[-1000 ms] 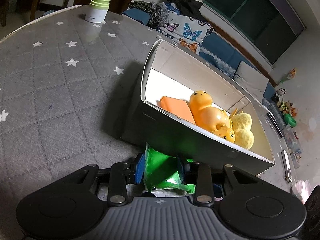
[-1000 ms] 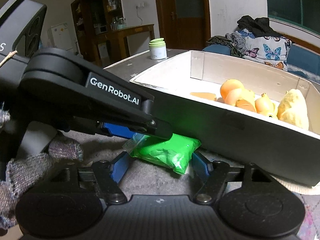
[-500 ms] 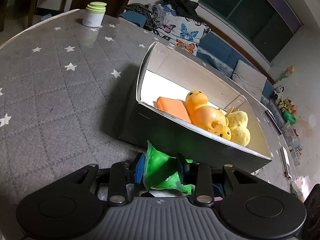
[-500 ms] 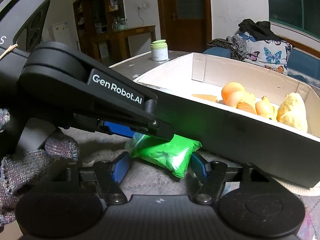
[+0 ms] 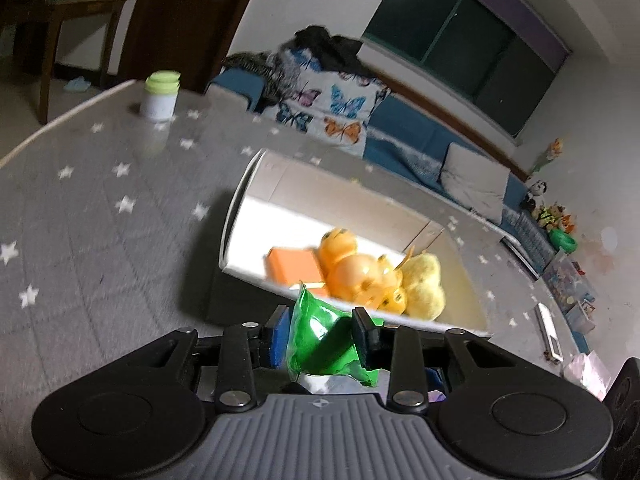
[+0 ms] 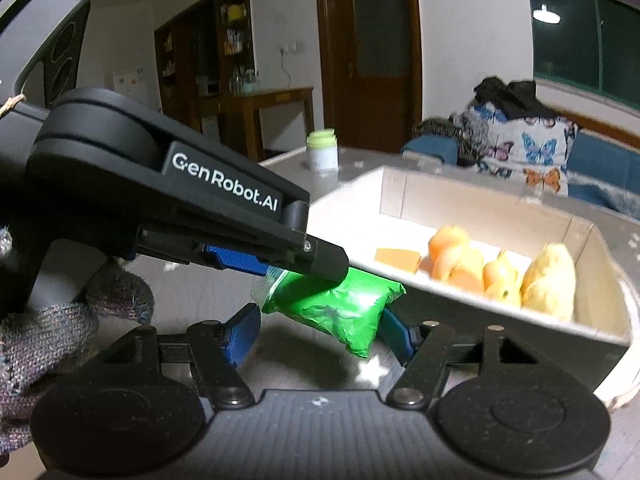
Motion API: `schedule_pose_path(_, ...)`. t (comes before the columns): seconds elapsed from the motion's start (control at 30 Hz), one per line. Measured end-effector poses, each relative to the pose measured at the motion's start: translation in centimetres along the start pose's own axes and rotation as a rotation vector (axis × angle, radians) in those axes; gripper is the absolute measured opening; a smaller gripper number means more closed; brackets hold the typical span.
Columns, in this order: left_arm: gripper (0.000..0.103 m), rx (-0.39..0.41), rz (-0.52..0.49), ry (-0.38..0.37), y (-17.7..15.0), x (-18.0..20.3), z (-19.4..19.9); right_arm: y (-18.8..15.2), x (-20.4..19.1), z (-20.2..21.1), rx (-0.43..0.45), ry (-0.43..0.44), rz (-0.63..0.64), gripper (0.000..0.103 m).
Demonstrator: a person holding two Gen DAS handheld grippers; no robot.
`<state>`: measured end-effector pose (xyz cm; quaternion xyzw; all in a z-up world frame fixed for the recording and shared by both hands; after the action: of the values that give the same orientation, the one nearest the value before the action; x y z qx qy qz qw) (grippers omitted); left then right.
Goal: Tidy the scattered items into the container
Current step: 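Lift the green clay bag with the left tool into the box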
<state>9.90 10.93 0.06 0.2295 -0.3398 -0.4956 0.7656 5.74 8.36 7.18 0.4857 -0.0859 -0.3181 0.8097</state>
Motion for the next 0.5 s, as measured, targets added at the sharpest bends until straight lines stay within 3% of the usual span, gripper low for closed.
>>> schedule_pose_path(0.23, 0.036, 0.039, -0.011, -0.021, 2.9, 1.4, -0.7, 2.6, 1.5, 0.4, 0.044, -0.032, 0.016, 0.067)
schedule_pose_path(0.5, 0.036, 0.021, -0.016, -0.027, 5.3, 1.9, -4.1, 4.5, 4.6, -1.4, 0.033, -0.062, 0.009, 0.067)
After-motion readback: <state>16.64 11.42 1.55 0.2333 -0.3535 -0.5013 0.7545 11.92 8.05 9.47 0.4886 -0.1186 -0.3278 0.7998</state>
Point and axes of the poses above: each gripper's, at about its wrist camera, not at the fingertips, and z roughly against the way its jaws point, x to its right, y to its top, the point moved 7 cm from there along -z, roughly the way its jaws point, and after that the axes turned 11 degrees about y, right-handed, at the moved point
